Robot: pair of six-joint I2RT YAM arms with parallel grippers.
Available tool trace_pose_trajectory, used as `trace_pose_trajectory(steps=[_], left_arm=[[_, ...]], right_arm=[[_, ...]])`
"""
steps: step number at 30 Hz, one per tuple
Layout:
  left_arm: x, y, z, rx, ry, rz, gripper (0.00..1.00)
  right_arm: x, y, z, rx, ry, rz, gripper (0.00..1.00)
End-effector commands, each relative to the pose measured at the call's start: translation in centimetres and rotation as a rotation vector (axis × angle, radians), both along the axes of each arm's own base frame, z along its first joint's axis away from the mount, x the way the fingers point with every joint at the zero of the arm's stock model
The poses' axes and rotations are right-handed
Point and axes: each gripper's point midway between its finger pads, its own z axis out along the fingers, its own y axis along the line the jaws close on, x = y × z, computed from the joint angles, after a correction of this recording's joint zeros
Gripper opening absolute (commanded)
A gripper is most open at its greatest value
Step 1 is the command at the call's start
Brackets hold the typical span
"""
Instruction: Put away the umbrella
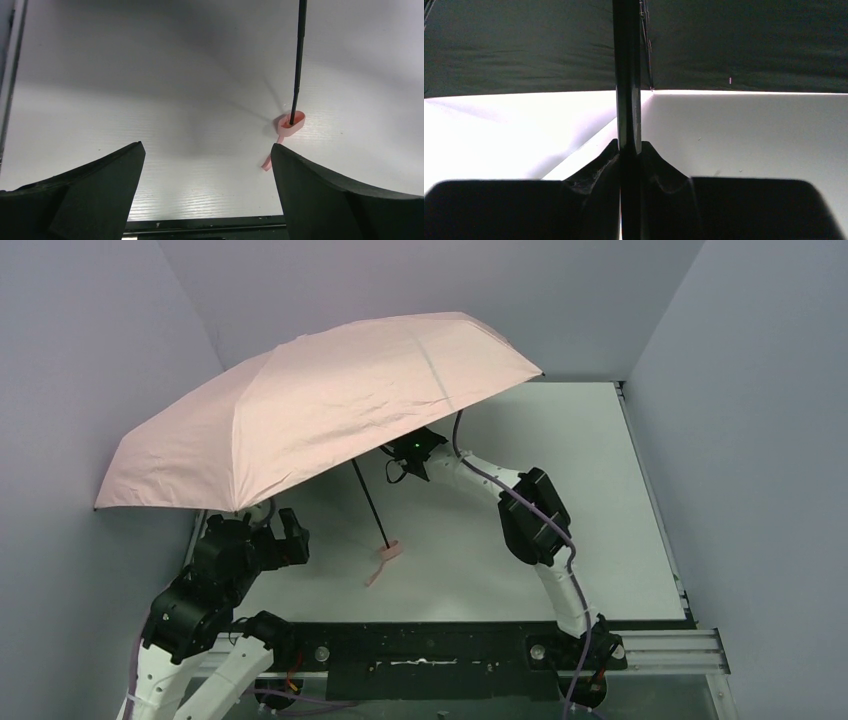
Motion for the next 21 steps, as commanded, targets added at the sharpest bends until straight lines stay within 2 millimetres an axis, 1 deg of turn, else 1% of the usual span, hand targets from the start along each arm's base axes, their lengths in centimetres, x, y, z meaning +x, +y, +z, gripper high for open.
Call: trace_pose_trajectory(steps=[1, 6, 8, 10, 12, 15, 18, 21], left_arm=[[0.8, -2.4, 2.2, -0.112, -0.062, -0.07, 0.97], [1.6, -4.6, 5.0, -0.215, -0.116, -0.132, 0.97], [2.0, -6.0, 6.4, -0.268, -0.137, -0.178, 0.97], [2.5, -7.7, 7.8, -0.328, -0.158, -0.234, 0.97], [3.3, -9.5, 9.5, -0.394, -0.189, -0.295, 0.97], [4.4, -11.5, 11.2, -0.45, -0.215, -0.358, 0.97], [5.3, -13.1, 13.6, -0.496, -0.253, -0.418, 0.97], [6.0, -14.7, 15.0, -0.532, -0.275, -0.471, 0.97]], right_arm=[[-1.8, -3.7, 13.3, 0.241, -0.11, -0.075, 0.0], [-3.0, -7.3, 16.9, 0.357, -0.088, -0.159, 0.0], [-3.6, -8.7, 18.0, 0.419, -0.065, -0.192, 0.0], [-4.2, -10.0, 18.7, 0.47, -0.037, -0.215, 0.0], [-5.0, -11.4, 20.1, 0.522, -0.024, -0.23, 0.0], [-6.1, -13.0, 21.3, 0.567, -0.017, -0.242, 0.0], [-7.2, -14.2, 21.9, 0.594, -0.013, -0.235, 0.0], [-8.3, -15.2, 22.5, 0.647, -0.007, -0.215, 0.0]])
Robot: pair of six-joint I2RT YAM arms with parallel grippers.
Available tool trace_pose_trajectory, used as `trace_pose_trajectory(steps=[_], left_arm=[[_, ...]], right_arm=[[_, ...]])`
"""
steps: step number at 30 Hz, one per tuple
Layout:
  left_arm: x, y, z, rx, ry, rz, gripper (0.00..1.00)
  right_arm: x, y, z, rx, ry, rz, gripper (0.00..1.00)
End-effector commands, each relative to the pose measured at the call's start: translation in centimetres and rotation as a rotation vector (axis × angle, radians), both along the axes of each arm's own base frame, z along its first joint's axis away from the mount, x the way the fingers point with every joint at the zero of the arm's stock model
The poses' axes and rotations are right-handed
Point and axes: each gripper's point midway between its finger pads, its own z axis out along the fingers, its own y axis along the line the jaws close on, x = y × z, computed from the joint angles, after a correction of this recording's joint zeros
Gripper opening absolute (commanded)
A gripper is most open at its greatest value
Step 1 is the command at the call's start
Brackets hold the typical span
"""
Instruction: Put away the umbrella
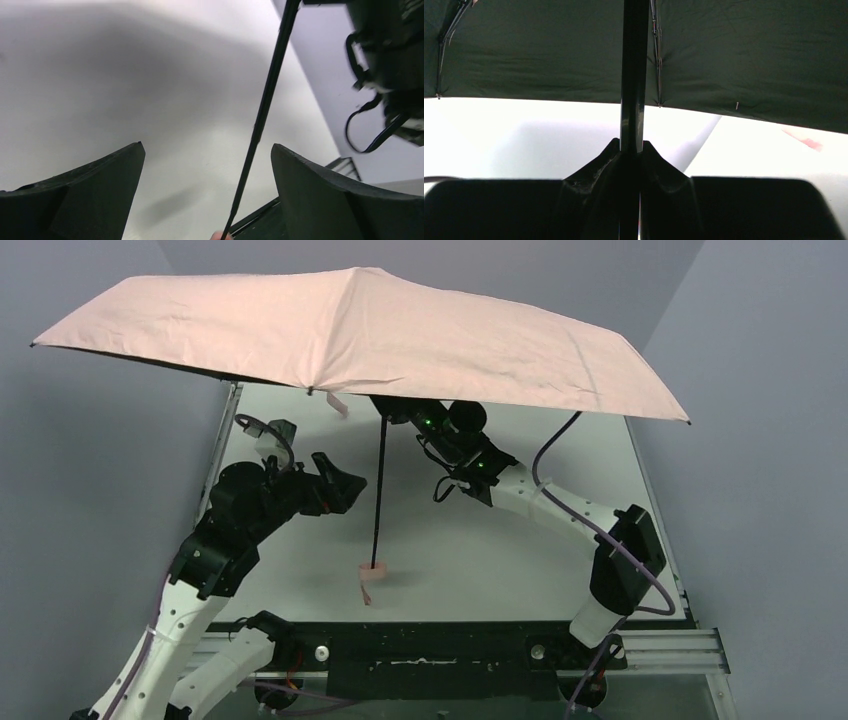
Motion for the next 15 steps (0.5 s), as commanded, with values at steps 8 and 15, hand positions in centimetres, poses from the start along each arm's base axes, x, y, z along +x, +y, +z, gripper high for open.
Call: trace_pose_trajectory(steps=[8, 15], left_arm=[[1.5, -7.1, 9.2, -0.182, -0.229, -0.227, 0.9], [3.0, -8.9, 10.9, -0.165, -0.254, -0.257, 0.75]], right_arm=[[-5.1, -4.3, 9.1, 0.367, -0.141, 0.117, 0.0], [-6.8, -4.9, 10.0, 0.442, -0.156, 0.199, 0.0]])
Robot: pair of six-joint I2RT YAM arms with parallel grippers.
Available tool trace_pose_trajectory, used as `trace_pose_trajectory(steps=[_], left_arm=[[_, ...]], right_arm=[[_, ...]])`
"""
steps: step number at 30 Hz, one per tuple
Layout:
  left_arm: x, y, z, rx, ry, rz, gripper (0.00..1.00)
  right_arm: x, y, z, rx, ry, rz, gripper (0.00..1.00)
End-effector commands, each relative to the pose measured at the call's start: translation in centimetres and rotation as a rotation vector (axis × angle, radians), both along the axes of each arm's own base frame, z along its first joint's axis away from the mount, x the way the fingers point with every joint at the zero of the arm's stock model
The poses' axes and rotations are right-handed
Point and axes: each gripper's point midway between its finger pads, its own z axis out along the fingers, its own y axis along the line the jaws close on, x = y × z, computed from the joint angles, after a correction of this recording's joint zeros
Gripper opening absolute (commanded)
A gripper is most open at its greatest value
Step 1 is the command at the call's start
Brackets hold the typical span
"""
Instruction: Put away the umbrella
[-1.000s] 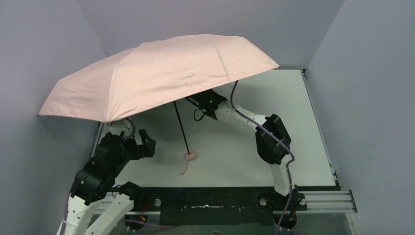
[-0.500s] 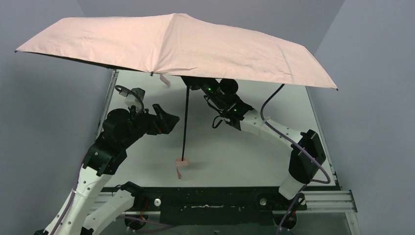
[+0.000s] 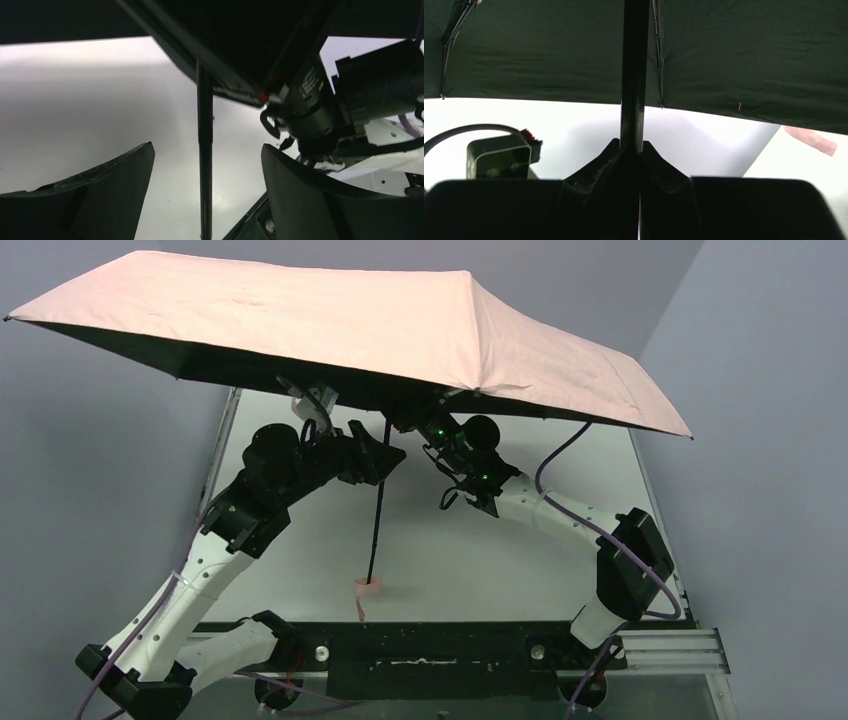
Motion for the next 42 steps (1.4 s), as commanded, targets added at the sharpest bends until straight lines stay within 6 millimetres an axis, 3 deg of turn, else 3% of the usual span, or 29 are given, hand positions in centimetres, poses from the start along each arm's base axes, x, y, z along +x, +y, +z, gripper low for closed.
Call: trace_pose_trajectory(steps=[1, 9, 16, 22, 26, 31, 34, 36, 42], left_arm=[[0.3, -0.9, 5.7, -0.063, -0.149, -0.038, 0.71], [0.8, -1.4, 5.5, -0.066, -0.147, -0.039, 0.47], [0.9, -2.2, 4.8, -0.06, -0.13, -0.068, 0.44], [1.0, -3.1, 4.4, -0.064, -0.121, -0.102, 0.43], [0.9, -3.6, 4.4, -0.064, -0.124, -0.131, 0.32], [0.6, -3.7, 4.6, -0.061, -0.132, -0.145, 0.1], [0.6, -3.4, 4.5, -0.057, -0.133, -0.133, 0.0], [0.7, -3.1, 4.1, -0.044, -0.123, -0.117, 0.0], [1.0, -2.0, 0.1, 0.039, -0.074, -0.053, 0.0]], right_arm=[[-4.2, -3.5, 8.6, 0.25, -0.179, 0.069, 0.0], [-4.8, -4.6, 9.0, 0.356, -0.152, 0.125, 0.0], [-4.6, -5.7, 9.3, 0.48, -0.134, 0.186, 0.0], [-4.4, -5.5, 8.9, 0.514, -0.116, 0.23, 0.0], [-4.3, -5.3, 8.0, 0.494, -0.096, 0.228, 0.0], [-4.0, -5.2, 7.0, 0.44, -0.073, 0.207, 0.01], [-3.9, -5.0, 6.4, 0.41, -0.058, 0.199, 0.07], [-3.7, -4.8, 5.6, 0.374, -0.042, 0.184, 0.13], [-2.5, -4.6, 0.9, 0.207, 0.026, 0.105, 0.34]])
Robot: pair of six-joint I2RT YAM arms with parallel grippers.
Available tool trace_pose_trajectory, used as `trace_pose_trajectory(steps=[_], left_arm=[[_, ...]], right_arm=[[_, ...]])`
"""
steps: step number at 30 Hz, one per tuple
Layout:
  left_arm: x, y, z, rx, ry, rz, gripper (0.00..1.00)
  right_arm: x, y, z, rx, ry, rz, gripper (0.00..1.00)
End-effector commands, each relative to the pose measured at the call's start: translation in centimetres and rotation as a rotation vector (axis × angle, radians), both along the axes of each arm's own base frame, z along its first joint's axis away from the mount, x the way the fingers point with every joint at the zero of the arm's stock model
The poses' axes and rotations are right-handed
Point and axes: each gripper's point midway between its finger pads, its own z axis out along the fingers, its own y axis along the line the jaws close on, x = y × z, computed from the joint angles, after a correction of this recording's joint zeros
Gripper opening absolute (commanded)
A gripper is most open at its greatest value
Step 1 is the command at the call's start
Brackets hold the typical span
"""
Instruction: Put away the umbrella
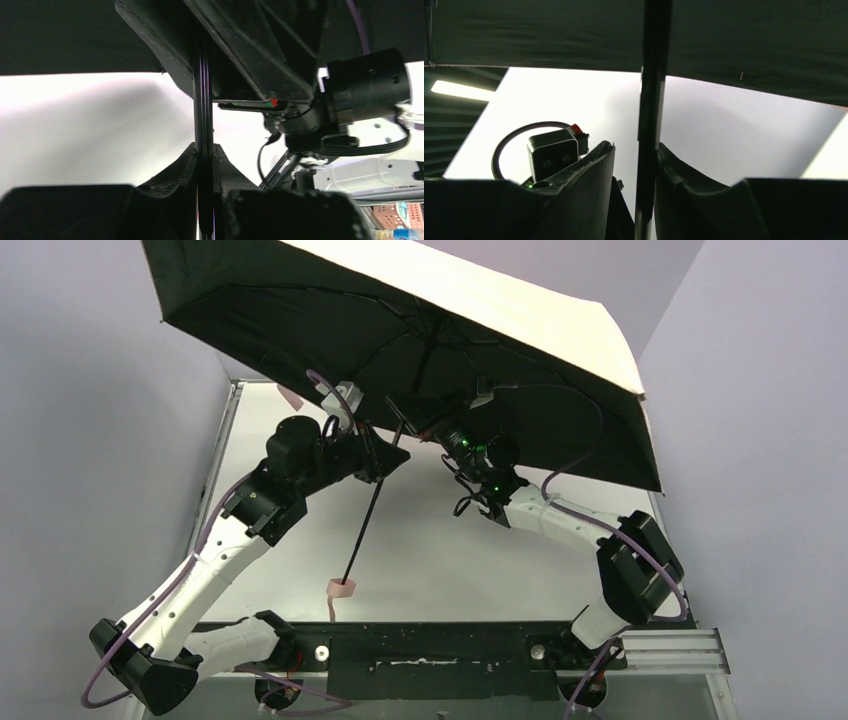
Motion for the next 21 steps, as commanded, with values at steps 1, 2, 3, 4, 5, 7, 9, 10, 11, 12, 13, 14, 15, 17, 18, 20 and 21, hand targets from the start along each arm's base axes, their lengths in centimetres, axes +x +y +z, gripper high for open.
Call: trace_pose_trajectory(steps=[1, 2, 3, 4, 5, 7, 9, 10, 11, 12, 13, 14, 15, 17, 18, 20, 21], left_arm=[[0.3, 1.3, -0.3, 0.026, -0.07, 0.064, 0.0], [0.2, 1.4, -1.0, 0.036, -0.065, 0.07, 0.0], [0.2, 1.5, -1.8, 0.045, -0.056, 0.078, 0.0], [0.1, 1.5, -3.0, 0.058, -0.042, 0.087, 0.0], [0.0, 1.6, -3.6, 0.063, -0.04, 0.095, 0.0], [-0.2, 1.6, -4.8, 0.08, -0.032, 0.11, 0.0], [-0.3, 1.7, -5.8, 0.096, -0.021, 0.128, 0.0], [-0.3, 1.7, -6.2, 0.101, -0.018, 0.135, 0.0], [-0.3, 1.7, -6.6, 0.106, -0.012, 0.14, 0.0], [-0.3, 1.7, -7.0, 0.11, -0.008, 0.144, 0.0], [-0.3, 1.7, -7.3, 0.116, -0.001, 0.146, 0.0], [-0.4, 1.7, -7.6, 0.118, 0.005, 0.147, 0.0], [-0.4, 1.7, -7.9, 0.121, 0.011, 0.146, 0.0], [-0.3, 1.8, -8.3, 0.127, 0.018, 0.156, 0.0], [-0.2, 1.9, -8.5, 0.133, 0.021, 0.165, 0.0], [-0.1, 1.9, -8.7, 0.141, 0.027, 0.166, 0.0], [-0.1, 1.9, -8.7, 0.142, 0.027, 0.165, 0.0]], right_arm=[[-1.0, -1.4, -0.1, -0.086, -0.066, -0.045, 0.35], [-0.9, -1.4, -1.0, -0.11, -0.06, -0.054, 0.37], [-0.7, -1.4, -1.9, -0.133, -0.053, -0.061, 0.39], [-0.6, -1.4, -2.7, -0.157, -0.05, -0.063, 0.4], [-0.5, -1.4, -3.4, -0.179, -0.045, -0.062, 0.42], [-0.6, -1.3, -4.7, -0.218, -0.036, -0.06, 0.45], [-0.8, -1.5, -6.1, -0.259, -0.02, -0.065, 0.5], [-0.8, -1.7, -7.0, -0.285, -0.004, -0.076, 0.57], [-0.8, -2.1, -8.0, -0.313, 0.013, -0.094, 0.61], [-1.0, -2.8, -8.8, -0.342, 0.027, -0.118, 0.66], [-1.1, -3.5, -9.6, -0.375, 0.036, -0.146, 0.71], [-1.1, -4.3, -10.6, -0.414, 0.055, -0.179, 0.76], [-1.2, -5.2, -11.4, -0.45, 0.07, -0.214, 0.81], [-1.4, -7.0, -12.8, -0.519, 0.096, -0.278, 0.88], [-1.6, -7.9, -13.4, -0.549, 0.11, -0.307, 0.91], [-1.9, -9.6, -14.2, -0.596, 0.13, -0.364, 0.96], [-2.1, -10.2, -14.5, -0.619, 0.13, -0.381, 0.97]])
